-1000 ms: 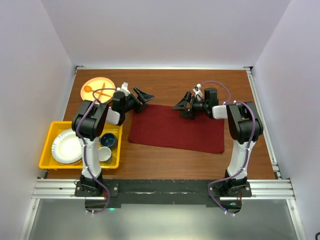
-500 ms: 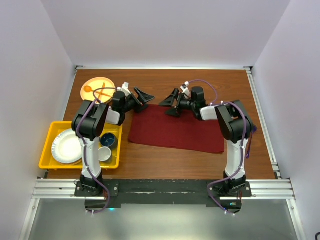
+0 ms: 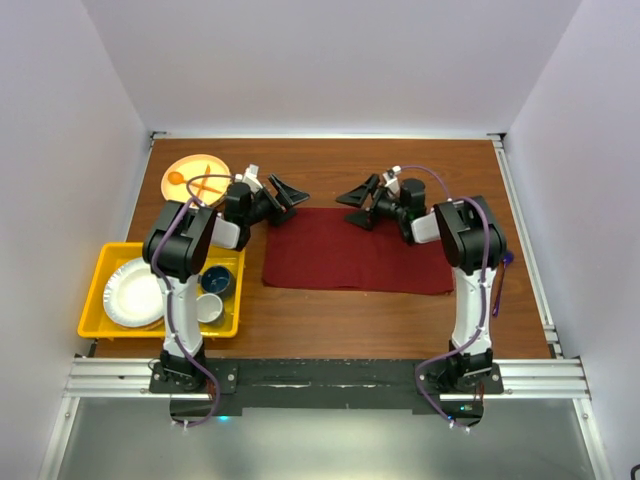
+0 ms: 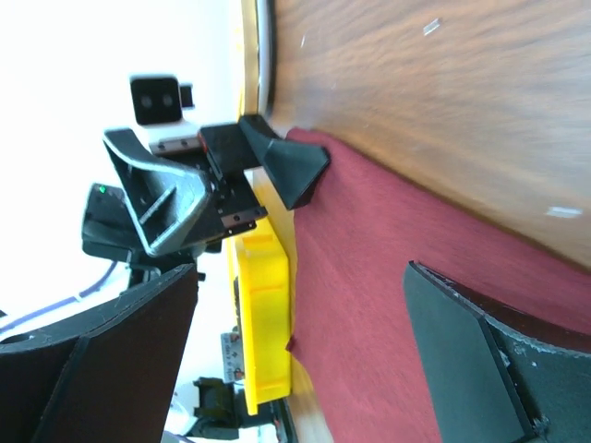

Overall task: Fold the napkin into a case and place the utensils inside
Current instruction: Adjust the items.

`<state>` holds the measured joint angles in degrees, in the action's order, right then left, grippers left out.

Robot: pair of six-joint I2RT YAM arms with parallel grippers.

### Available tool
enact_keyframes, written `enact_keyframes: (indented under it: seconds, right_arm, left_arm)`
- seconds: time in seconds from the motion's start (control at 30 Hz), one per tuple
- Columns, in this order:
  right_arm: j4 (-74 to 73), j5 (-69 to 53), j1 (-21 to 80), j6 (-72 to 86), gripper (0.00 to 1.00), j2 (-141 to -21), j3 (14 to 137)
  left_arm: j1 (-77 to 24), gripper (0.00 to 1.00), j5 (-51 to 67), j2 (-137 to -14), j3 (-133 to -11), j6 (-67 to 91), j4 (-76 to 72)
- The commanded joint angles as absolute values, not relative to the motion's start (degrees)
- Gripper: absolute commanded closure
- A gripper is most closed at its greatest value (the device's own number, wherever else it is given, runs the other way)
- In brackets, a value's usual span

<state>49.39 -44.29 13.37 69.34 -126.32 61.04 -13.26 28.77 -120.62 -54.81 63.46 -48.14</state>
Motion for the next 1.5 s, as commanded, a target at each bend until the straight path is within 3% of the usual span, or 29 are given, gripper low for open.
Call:
enact_keyframes:
  seconds: [0.0,0.63,1.03,1.3,1.47]
  right_arm:
    - [43.69,-42.71,7.74,66.36,0.02,-125.07,58.62]
    - [22.25,-50.8,-10.53,50.12,0.02,-126.56,67.85]
    - [10.98,-53.26,-15.29,40.69,0.02,-126.57,72.69]
    - [9.94,-54.41,-11.35,42.63,0.02,-111.92,71.02]
    - [5.11,-48.19,-9.49,38.61,0.04,-105.39,68.56]
  left_arm:
    - [-12.22,0.0,27.51,-120.32,-53.26,60.03,-41.22]
    - [-11.43,0.0,26.28,-119.53,-53.44,57.22,-36.92]
    - [-11.43,0.0,27.15,-119.18,-54.75,55.46,-37.26]
    - [-16.69,0.0,33.66,-110.22,-64.86,52.74,-35.43]
    - [-23.88,0.0,30.33,-110.38,-67.76,53.35,-35.76]
